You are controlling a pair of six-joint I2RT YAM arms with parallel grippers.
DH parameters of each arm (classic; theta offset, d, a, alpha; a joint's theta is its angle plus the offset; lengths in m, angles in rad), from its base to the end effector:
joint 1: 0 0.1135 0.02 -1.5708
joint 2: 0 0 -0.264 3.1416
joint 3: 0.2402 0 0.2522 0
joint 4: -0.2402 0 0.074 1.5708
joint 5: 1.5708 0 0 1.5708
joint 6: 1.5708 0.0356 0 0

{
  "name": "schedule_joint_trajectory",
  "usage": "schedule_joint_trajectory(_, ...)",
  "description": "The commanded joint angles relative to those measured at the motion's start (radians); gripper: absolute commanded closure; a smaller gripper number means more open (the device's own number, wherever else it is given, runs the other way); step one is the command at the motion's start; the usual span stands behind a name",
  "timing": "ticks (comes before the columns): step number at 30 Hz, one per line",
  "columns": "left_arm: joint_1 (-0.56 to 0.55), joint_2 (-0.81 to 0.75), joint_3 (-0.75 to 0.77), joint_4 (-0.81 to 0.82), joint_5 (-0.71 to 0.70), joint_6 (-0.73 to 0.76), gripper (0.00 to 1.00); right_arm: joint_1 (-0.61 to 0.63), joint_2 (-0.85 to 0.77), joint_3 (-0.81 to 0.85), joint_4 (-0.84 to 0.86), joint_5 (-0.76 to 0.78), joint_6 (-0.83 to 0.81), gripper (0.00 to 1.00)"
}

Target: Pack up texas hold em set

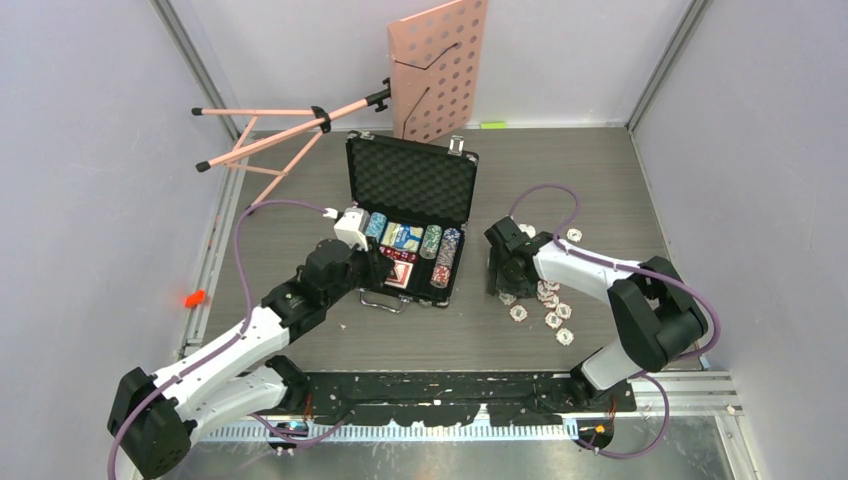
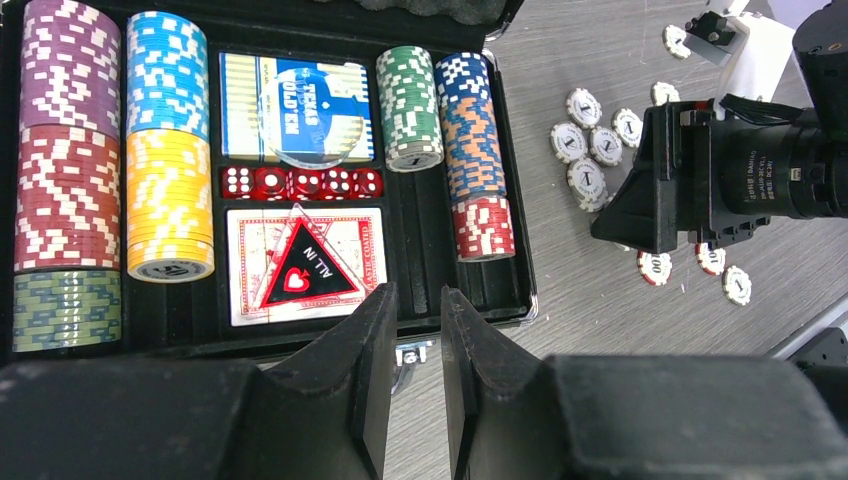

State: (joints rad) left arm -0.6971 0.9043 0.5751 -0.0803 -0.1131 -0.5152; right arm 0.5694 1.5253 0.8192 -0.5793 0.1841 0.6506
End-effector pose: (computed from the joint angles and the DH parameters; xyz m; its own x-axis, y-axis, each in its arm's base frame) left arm 0.1623 -0.1307 0.2550 -0.5408 -0.1857 -0.8204 0.3356 0.8467 -0.4129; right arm 0.2259 0.1368 0.1593 -0.9378 0.1067 -0.3304 0.1023 0.9943 0.0307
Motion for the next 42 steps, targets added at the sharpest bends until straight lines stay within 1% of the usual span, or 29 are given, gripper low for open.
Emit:
schedule_joint_trajectory(1, 0.005, -0.023, -0.005, 0.010, -0.017, 0.011, 0.75, 0.004, 0.074, -0.028, -0.031, -0.003, 0.010, 0.37)
schedule_joint_trajectory(4, 0.005, -0.028, -0.003, 0.002, -0.017, 0.011, 0.75, 0.004, 0.096, -0.017, -0.034, 0.013, 0.010, 0.41)
schedule_joint_trajectory(6, 0.005, -0.035, -0.003, -0.006, -0.022, 0.012, 0.75, 0.004, 0.103, -0.018, -0.034, 0.010, 0.008, 0.45)
schedule_joint_trajectory(9, 0.005, -0.049, -0.007, -0.011, -0.031, 0.013, 0.75, 0.004, 0.099, -0.019, -0.042, 0.013, 0.006, 0.54)
schedule_joint_trajectory(12, 0.004, -0.052, -0.008, -0.009, -0.032, 0.014, 0.75, 0.006, 0.080, -0.009, -0.057, 0.016, 0.007, 0.60)
schedule_joint_trajectory(18, 0.005, -0.049, -0.010, -0.002, -0.031, 0.001, 0.74, 0.006, -0.012, 0.022, -0.107, 0.017, 0.010, 0.62)
schedule_joint_trajectory(21, 0.005, -0.045, -0.016, 0.009, -0.010, -0.030, 0.73, 0.005, -0.052, 0.042, -0.122, -0.018, 0.011, 0.62)
schedule_joint_trajectory(24, 0.005, -0.036, -0.040, 0.065, 0.043, -0.084, 0.71, 0.005, -0.088, 0.056, -0.135, -0.044, 0.015, 0.62)
schedule_joint_trajectory(28, 0.005, 0.018, -0.053, 0.157, 0.106, -0.169, 0.69, 0.007, -0.120, 0.069, -0.148, -0.051, 0.006, 0.62)
schedule_joint_trajectory(29, 0.005, 0.041, -0.047, 0.171, 0.140, -0.189, 0.67, 0.010, -0.124, 0.071, -0.150, -0.053, 0.001, 0.62)
schedule_joint_trajectory(32, 0.005, 0.122, -0.005, 0.176, 0.218, -0.230, 0.52, 0.028, -0.133, 0.093, -0.186, -0.056, -0.014, 0.63)
schedule_joint_trajectory(35, 0.005, 0.198, 0.056, 0.138, 0.276, -0.239, 0.43, 0.069, -0.162, 0.109, -0.208, -0.044, -0.016, 0.64)
schedule_joint_trajectory(38, 0.005, 0.239, 0.099, 0.120, 0.322, -0.244, 0.32, 0.103, -0.189, 0.125, -0.218, -0.061, -0.041, 0.66)
schedule_joint_trajectory(40, 0.006, 0.258, 0.125, 0.105, 0.348, -0.244, 0.22, 0.120, -0.209, 0.127, -0.209, -0.089, -0.065, 0.68)
schedule_joint_trajectory(42, 0.008, 0.275, 0.157, 0.084, 0.385, -0.240, 0.18, 0.131, -0.222, 0.132, -0.212, -0.115, -0.086, 0.68)
